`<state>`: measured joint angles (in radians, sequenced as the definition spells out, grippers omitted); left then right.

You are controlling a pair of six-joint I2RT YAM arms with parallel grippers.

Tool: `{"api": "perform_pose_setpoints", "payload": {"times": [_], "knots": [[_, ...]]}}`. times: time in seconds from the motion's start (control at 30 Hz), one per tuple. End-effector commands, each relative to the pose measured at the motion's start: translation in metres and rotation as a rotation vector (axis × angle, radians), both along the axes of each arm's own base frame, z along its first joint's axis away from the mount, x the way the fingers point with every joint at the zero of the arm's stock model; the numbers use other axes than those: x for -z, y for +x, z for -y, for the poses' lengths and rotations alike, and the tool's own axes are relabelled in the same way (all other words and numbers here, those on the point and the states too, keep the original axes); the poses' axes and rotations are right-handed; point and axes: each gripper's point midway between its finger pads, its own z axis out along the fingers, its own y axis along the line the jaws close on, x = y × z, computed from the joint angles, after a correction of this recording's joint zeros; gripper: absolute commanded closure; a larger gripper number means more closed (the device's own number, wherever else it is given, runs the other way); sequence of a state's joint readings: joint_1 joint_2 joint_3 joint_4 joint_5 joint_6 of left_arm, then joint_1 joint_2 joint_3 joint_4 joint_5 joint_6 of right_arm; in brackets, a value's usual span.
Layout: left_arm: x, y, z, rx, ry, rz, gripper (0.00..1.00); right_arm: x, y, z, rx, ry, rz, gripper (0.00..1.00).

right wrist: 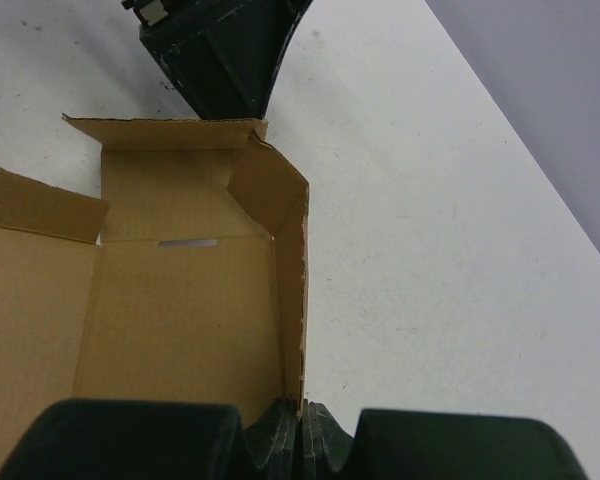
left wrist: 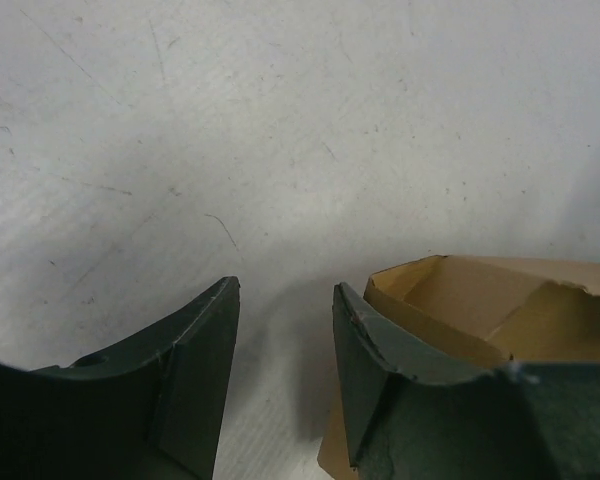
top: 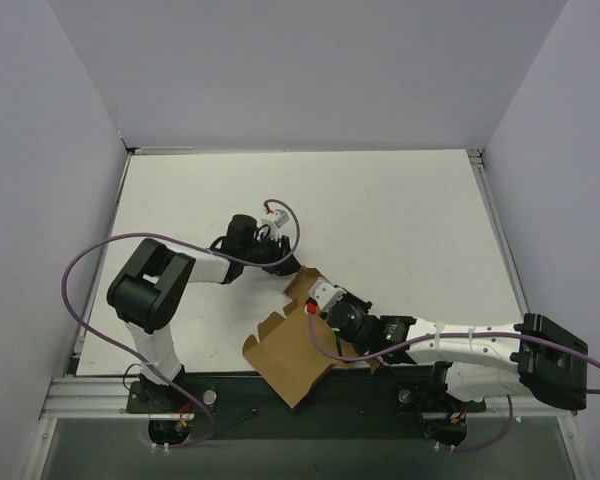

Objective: Fold the paper box

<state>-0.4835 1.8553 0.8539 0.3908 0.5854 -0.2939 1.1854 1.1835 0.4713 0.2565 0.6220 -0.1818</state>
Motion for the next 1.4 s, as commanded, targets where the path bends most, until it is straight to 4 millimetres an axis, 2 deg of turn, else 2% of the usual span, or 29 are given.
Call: {"api": "perform_pose_setpoints", "payload": {"times": [0.0,0.27,0.53,0.6,0.7,0.77,0.8,0.93,1.07,1.23,1.37], "knots": [[-0.062,-0.022,0.024,0.106,-0.213,0.109,0.48,-0.015,0.012,-0.003,0.045,0.048,0.074,1.0],[-0.066,-0.046,0.03,0.122,-0.203,0.142,0.48,-0.018,0.016,-0.006,0.049,0.044,0.113,1.0],[-0.063,-0.048,0.025,0.112,-0.186,0.17,0.48,-0.02,0.017,-0.009,0.046,0.051,0.121,1.0],[-0.06,-0.043,0.015,0.059,-0.16,0.185,0.42,-0.024,0.017,-0.009,0.047,0.063,0.122,1.0],[-0.078,-0.032,-0.001,-0.034,-0.155,0.237,0.37,-0.026,0.014,-0.006,0.041,0.051,0.125,1.0],[-0.081,-0.03,-0.009,-0.069,-0.133,0.246,0.36,-0.026,0.01,-0.007,0.019,0.029,0.137,1.0],[-0.092,-0.03,-0.013,-0.078,-0.131,0.281,0.35,-0.025,0.008,-0.007,0.014,0.022,0.138,1.0],[-0.098,-0.027,-0.031,-0.154,-0.062,0.317,0.34,-0.027,0.005,-0.011,0.006,0.001,0.18,1.0],[-0.092,-0.023,-0.053,-0.235,0.004,0.316,0.33,-0.024,0.005,-0.015,-0.012,-0.083,0.209,1.0],[-0.093,-0.029,-0.061,-0.232,-0.024,0.31,0.33,-0.026,0.001,-0.03,-0.048,-0.157,0.246,1.0],[-0.087,-0.031,-0.069,-0.247,-0.014,0.305,0.33,-0.03,-0.004,-0.039,-0.081,-0.209,0.279,1.0]]}}
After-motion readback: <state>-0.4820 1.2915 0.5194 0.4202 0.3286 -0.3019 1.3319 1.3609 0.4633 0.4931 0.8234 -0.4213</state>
